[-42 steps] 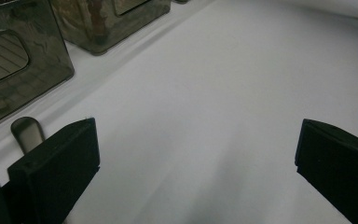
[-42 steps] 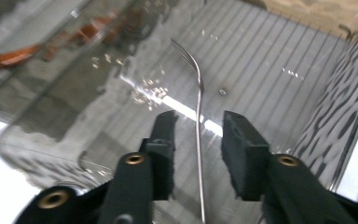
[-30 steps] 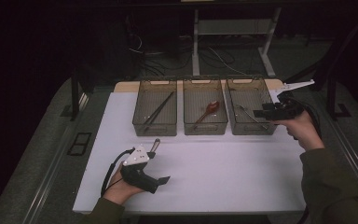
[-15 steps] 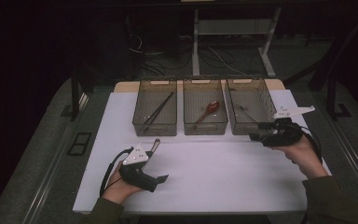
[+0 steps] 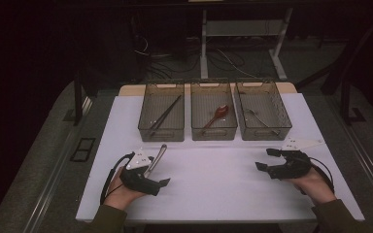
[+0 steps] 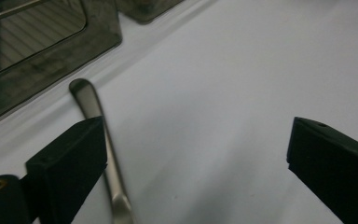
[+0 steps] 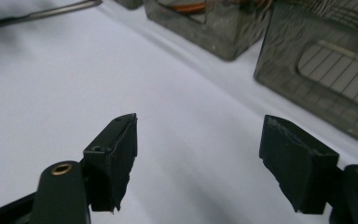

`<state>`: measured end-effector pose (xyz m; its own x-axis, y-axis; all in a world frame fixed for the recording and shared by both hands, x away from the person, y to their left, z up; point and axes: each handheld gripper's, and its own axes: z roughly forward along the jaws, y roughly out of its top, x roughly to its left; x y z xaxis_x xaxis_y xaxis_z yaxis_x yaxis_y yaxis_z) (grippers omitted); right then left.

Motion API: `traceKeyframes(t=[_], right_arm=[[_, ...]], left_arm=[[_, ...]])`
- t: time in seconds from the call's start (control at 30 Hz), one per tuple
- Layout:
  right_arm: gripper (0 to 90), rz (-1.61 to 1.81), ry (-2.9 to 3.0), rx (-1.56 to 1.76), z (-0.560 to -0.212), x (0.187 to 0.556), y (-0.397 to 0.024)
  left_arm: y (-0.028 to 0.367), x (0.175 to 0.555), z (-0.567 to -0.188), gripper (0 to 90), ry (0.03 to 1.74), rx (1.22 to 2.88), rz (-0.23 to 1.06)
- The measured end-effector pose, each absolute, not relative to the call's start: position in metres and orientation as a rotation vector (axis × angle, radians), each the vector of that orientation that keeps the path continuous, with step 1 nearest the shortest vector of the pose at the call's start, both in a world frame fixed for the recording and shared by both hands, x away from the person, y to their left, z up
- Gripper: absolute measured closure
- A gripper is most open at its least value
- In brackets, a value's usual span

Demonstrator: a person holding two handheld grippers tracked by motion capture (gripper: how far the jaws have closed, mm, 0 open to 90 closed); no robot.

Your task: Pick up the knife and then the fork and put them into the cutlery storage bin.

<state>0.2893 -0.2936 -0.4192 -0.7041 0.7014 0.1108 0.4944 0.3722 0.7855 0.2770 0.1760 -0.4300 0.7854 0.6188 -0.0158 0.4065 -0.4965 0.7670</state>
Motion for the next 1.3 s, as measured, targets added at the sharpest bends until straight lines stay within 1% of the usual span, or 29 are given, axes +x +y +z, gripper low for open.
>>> traceKeyframes(t=[0.07, 0.13, 0.2, 0.27, 0.3, 0.43, 0.57, 0.67, 0.87, 1.03, 1.17, 1.3], right_arm=[[27.5, 1.230, 2.390, 1.059, -0.421, 0.284, -0.294], [27.5, 1.240, 2.388, 1.066, -0.423, 0.279, -0.294], [27.5, 1.237, 2.396, 1.060, -0.425, 0.274, -0.294], [27.5, 1.238, 2.401, 1.057, -0.427, 0.271, -0.293], [27.5, 1.233, 2.404, 1.058, -0.427, 0.270, -0.293], [27.5, 1.234, 2.399, 1.062, -0.427, 0.270, -0.293], [27.5, 1.229, 2.395, 1.071, -0.428, 0.271, -0.294], [27.5, 1.225, 2.394, 1.078, -0.428, 0.271, -0.295], [27.5, 1.225, 2.395, 1.076, -0.428, 0.271, -0.295], [27.5, 1.227, 2.393, 1.075, -0.428, 0.272, -0.295], [27.6, 1.229, 2.397, 1.075, -0.428, 0.272, -0.295], [27.6, 1.229, 2.395, 1.073, -0.428, 0.272, -0.294]], left_arm=[[0.178, 0.278, -0.432, 14.4, 0.784, 2.170, 0.345], [0.181, 0.280, -0.433, 17.0, 0.811, 2.181, 0.350], [0.185, 0.282, -0.433, 28.1, 0.835, 2.182, 0.359], [0.188, 0.285, -0.434, 32.4, 0.867, 2.185, 0.377], [0.190, 0.286, -0.434, 36.5, 0.882, 2.187, 0.383], [0.198, 0.292, -0.437, 48.1, 0.947, 2.190, 0.398], [0.201, 0.297, -0.440, 56.1, 0.972, 2.177, 0.374], [0.200, 0.297, -0.440, 61.1, 0.982, 2.164, 0.350], [0.198, 0.299, -0.445, 65.8, 1.008, 2.169, 0.328], [0.194, 0.299, -0.446, 68.7, 1.031, 2.167, 0.339], [0.190, 0.300, -0.445, 75.3, 1.057, 2.182, 0.344], [0.189, 0.301, -0.443, 78.9, 1.053, 2.202, 0.332]])
